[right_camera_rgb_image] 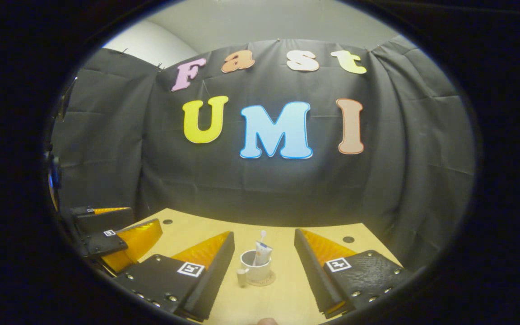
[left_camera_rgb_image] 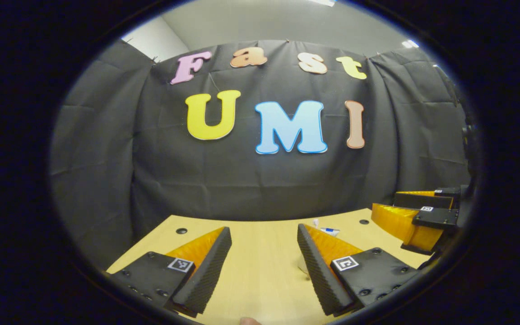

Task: Put the toothbrush and toothpaste on the desktop into the cup, then pick up the cup and place it on the coaster on the desktop.

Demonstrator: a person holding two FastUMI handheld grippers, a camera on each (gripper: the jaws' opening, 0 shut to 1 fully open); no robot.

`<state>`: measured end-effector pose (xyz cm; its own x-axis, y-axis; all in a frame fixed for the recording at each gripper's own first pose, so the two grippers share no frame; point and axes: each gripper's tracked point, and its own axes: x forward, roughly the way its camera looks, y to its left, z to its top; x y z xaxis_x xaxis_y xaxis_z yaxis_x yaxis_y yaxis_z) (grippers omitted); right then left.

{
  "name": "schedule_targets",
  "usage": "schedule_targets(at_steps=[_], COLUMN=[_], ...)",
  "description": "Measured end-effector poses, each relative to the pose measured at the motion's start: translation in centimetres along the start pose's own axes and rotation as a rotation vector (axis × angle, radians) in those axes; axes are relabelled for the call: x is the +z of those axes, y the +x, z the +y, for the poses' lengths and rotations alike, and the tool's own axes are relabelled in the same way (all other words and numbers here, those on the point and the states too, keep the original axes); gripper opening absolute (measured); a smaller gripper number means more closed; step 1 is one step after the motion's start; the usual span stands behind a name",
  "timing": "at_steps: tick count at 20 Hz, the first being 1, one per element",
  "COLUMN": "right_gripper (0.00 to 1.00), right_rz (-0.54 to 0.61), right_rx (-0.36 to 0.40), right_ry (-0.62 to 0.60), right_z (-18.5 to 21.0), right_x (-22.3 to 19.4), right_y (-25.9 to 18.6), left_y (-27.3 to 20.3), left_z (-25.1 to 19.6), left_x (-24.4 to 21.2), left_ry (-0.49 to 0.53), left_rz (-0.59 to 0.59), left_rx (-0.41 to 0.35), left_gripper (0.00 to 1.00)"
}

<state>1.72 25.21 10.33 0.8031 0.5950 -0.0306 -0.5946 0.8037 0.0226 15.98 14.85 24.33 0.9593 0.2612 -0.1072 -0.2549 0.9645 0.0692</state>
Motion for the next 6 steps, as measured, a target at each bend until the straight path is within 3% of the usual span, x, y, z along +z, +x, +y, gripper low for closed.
schedule_targets(at_steps=[6], right_gripper=[0.82], right_rz=[-0.025], right_rx=[0.010], right_ry=[-0.032], right_z=[0.0], right_x=[0.4], right_y=[0.2], left_y=[-0.5], left_z=[0.8], left_x=[1.2], left_ry=[-0.024], left_rz=[-0.040], left_rx=[0.033], left_gripper=[0.96])
